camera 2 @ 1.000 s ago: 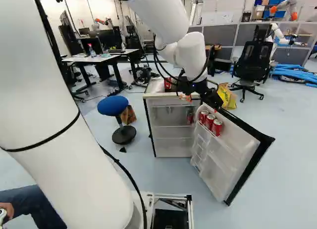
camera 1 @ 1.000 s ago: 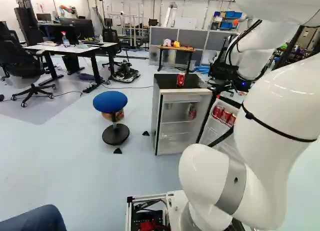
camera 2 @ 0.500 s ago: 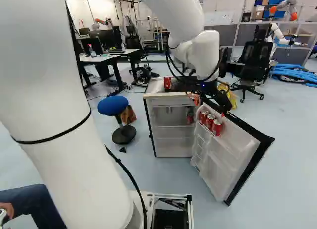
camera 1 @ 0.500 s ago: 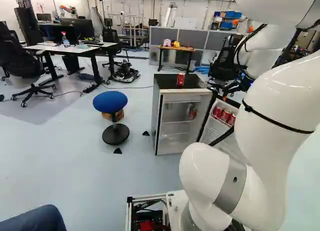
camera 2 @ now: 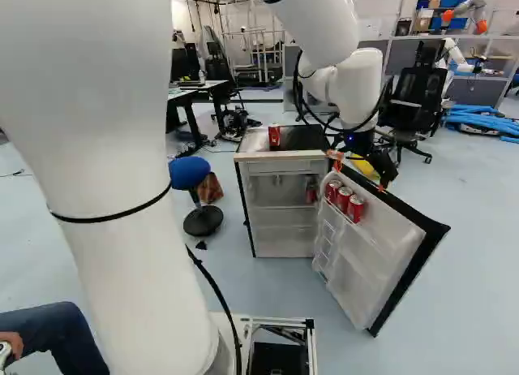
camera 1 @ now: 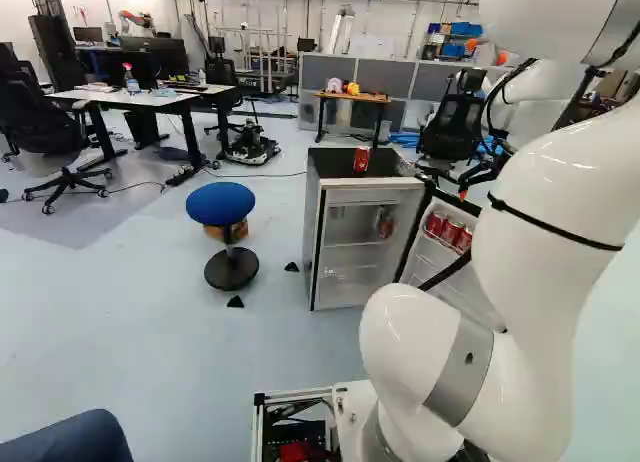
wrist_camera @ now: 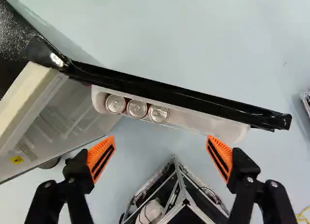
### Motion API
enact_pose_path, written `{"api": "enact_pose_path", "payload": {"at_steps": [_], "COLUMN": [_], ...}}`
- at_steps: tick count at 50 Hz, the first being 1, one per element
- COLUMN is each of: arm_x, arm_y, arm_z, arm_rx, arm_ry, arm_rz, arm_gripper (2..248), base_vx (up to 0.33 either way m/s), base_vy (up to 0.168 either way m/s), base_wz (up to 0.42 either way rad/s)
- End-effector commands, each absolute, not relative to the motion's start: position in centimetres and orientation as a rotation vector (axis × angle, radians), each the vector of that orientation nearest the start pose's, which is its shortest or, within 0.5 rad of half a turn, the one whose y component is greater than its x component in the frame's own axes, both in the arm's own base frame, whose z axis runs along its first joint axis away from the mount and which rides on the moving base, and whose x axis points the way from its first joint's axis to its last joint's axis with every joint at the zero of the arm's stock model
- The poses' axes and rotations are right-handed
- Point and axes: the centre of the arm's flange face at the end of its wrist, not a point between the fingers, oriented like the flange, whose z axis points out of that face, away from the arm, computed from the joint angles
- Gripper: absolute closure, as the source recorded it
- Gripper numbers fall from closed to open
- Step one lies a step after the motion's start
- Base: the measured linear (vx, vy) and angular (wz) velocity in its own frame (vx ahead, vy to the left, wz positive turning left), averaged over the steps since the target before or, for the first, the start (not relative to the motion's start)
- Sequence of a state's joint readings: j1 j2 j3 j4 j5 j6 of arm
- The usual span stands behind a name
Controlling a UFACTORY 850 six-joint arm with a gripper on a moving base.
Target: Grab a drink from the fridge
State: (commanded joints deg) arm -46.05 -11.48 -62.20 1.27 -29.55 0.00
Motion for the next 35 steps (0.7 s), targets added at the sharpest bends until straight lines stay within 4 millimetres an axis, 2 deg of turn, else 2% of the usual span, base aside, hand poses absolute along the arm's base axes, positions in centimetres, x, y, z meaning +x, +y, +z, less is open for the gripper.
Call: {"api": "enact_pose_path", "payload": {"at_steps": [35], "arm_x": [39.2], "arm_y": [-44.6], "arm_z": [50.5], "arm_rx": [-2.925], "arm_ry": [1.355], "arm_rz": [-0.491], "arm_gripper": [3], "base_vx": [0.0], "base_vy": [0.0], "base_wz": [0.0]}}
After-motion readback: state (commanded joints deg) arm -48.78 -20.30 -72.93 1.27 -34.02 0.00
